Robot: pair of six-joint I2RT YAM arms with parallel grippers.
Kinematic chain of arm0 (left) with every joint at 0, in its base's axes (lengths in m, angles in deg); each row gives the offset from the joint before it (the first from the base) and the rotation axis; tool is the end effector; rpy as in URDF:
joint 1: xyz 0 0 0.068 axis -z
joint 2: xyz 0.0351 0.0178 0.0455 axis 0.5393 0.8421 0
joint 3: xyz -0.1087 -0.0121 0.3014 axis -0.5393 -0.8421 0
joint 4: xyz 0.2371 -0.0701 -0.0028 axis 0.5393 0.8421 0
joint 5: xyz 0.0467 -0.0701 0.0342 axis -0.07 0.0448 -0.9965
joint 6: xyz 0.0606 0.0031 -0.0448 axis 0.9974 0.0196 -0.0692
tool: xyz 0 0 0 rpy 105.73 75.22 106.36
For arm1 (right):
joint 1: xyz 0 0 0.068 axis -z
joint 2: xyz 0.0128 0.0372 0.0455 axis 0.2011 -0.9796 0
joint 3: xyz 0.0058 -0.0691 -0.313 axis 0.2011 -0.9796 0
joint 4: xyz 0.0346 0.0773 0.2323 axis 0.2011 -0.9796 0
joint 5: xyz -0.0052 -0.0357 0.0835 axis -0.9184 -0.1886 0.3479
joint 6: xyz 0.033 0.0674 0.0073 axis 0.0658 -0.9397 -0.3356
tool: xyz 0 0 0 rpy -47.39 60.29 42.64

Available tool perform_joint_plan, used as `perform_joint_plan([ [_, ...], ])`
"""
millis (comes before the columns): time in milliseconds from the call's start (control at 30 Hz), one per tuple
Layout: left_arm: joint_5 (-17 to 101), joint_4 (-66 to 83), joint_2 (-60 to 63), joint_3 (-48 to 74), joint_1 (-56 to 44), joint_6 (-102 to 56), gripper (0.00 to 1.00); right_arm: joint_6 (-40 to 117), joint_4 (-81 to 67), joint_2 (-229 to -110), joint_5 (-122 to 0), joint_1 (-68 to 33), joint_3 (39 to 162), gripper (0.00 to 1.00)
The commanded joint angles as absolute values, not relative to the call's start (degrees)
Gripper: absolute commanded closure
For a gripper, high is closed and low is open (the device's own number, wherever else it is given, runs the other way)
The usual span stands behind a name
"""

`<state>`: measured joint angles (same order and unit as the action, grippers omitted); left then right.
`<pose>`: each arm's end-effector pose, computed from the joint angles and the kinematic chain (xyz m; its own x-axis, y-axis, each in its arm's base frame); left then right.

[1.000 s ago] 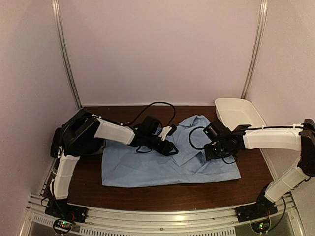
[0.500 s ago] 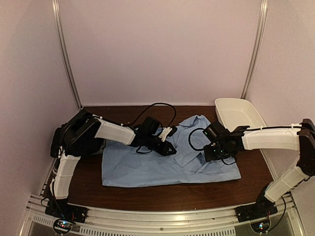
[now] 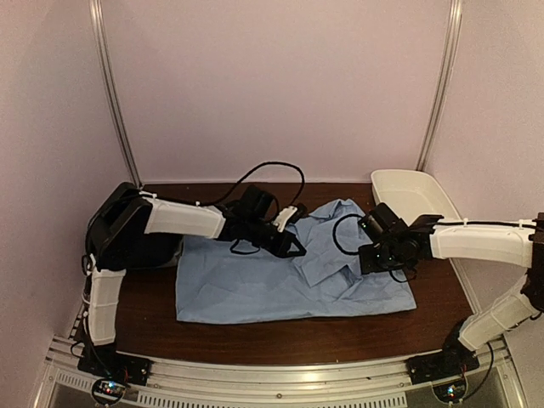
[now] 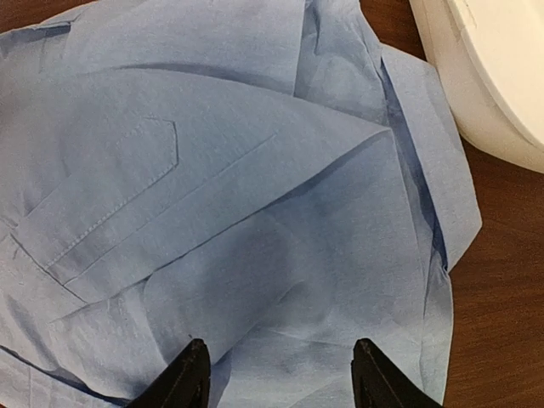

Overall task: Fold and stack the long sleeve shirts
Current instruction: Adjust the sleeve of the 1/3-folded shirt.

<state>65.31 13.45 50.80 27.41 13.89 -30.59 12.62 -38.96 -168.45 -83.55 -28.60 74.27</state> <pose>0.3285 -0.3948 0.1879 -0.7208 0.3577 -0.5937 0.6907 0.4415 -0.5727 0.2045 0.1517 0.2343 -0.8669 -0.0436 -0.4965 -0.0812 0.9952 0.0544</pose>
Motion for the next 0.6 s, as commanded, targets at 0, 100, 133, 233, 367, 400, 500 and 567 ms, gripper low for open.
perform_joint_plan([
  [0,69.6,15.4,44.1,28.3,13.4,-31.9,1.00,12.8,-39.1,-166.5,-85.1,-28.2,73.9,0.42],
  [100,71.6,15.8,41.7,27.4,13.1,-34.2,1.00,12.5,-37.7,-166.4,-84.1,-28.3,72.9,0.42],
  [133,72.3,15.8,40.7,27.1,13.0,-34.9,1.00,12.5,-37.0,-166.5,-83.4,-28.3,72.4,0.42],
  [233,73.8,15.7,38.3,27.0,12.7,-37.3,1.00,12.2,-32.2,-166.5,-79.1,-28.2,70.1,0.43],
  [367,74.5,16.2,36.4,28.2,12.5,-39.9,1.00,10.5,-24.9,-166.6,-73.8,-28.3,66.0,0.43],
  [400,74.6,16.2,36.4,28.6,12.5,-40.2,1.00,10.0,-23.3,-166.5,-72.8,-28.3,65.1,0.43],
  [500,75.3,15.9,36.6,29.9,12.5,-41.2,1.00,8.2,-19.2,-166.1,-71.9,-28.3,62.3,0.44],
  [567,75.7,15.5,37.2,32.1,12.5,-41.6,1.00,6.7,-16.9,-165.0,-71.9,-28.3,60.5,0.44],
])
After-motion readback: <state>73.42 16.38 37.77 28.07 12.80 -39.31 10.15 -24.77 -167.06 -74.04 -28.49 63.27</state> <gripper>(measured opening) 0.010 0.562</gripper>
